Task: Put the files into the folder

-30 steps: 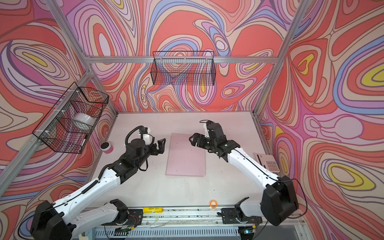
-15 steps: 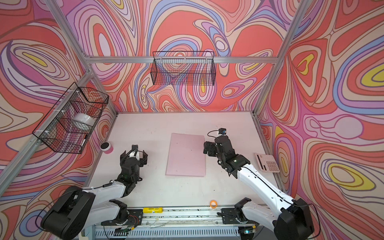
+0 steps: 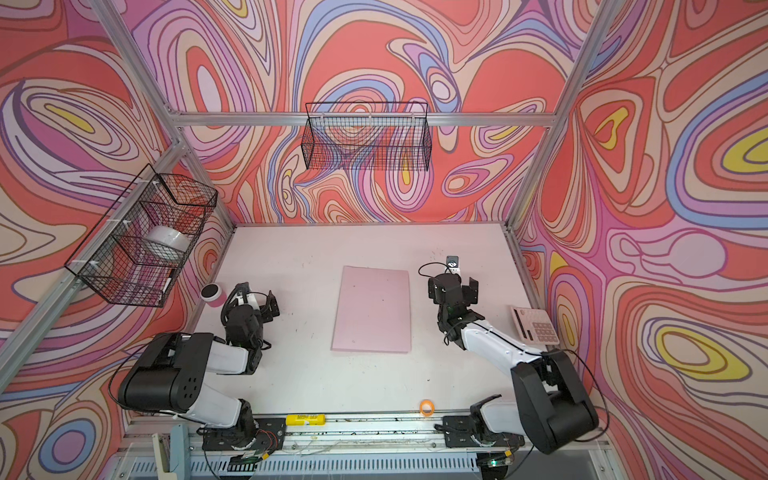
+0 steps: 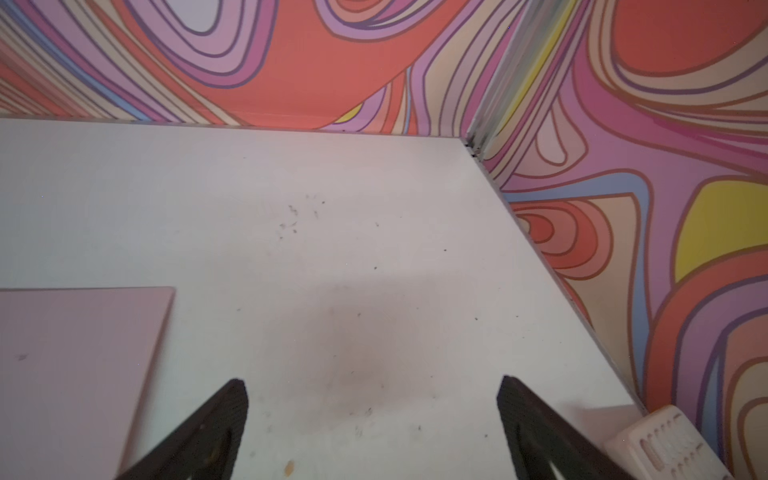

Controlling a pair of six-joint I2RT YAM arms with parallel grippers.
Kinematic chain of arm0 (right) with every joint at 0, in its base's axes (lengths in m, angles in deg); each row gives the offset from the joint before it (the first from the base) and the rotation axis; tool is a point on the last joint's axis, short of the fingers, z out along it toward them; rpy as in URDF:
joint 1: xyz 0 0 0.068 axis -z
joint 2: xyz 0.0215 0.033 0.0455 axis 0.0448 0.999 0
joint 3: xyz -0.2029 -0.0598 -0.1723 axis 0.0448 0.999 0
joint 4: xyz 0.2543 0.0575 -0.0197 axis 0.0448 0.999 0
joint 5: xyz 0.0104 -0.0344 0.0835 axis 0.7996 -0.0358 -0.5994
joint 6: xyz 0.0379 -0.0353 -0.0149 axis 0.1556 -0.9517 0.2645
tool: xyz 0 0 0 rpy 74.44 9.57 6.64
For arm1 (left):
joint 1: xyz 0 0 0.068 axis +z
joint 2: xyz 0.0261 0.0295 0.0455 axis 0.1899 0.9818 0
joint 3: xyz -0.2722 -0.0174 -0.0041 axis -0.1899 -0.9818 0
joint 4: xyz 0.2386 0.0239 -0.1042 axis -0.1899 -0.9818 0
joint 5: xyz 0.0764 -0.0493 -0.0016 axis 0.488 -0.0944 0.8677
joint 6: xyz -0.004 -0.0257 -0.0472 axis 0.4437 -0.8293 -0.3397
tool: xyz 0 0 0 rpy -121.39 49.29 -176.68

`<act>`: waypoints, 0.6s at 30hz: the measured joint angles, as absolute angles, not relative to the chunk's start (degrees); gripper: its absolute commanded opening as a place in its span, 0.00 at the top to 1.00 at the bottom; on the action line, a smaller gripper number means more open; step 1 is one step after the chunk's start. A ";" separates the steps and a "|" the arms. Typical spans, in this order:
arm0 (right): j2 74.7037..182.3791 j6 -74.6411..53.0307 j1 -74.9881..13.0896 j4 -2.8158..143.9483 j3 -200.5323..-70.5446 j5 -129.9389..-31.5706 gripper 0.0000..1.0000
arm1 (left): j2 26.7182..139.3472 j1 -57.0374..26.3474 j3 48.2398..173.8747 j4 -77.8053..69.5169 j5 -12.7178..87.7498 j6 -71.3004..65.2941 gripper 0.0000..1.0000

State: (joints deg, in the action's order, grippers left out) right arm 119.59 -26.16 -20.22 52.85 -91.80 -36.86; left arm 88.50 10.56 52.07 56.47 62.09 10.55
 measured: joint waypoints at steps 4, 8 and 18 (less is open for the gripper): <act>129.60 -29.24 -14.47 35.30 -87.15 -38.47 0.01 | 88.66 10.56 52.16 55.93 60.34 9.46 0.00; 136.64 -29.46 -11.01 24.11 -83.54 -41.62 0.02 | 88.74 10.56 52.16 55.82 59.71 9.02 0.00; 138.89 -28.08 -5.44 14.38 -84.66 -55.54 0.01 | 88.74 10.56 55.53 51.27 57.87 8.89 0.00</act>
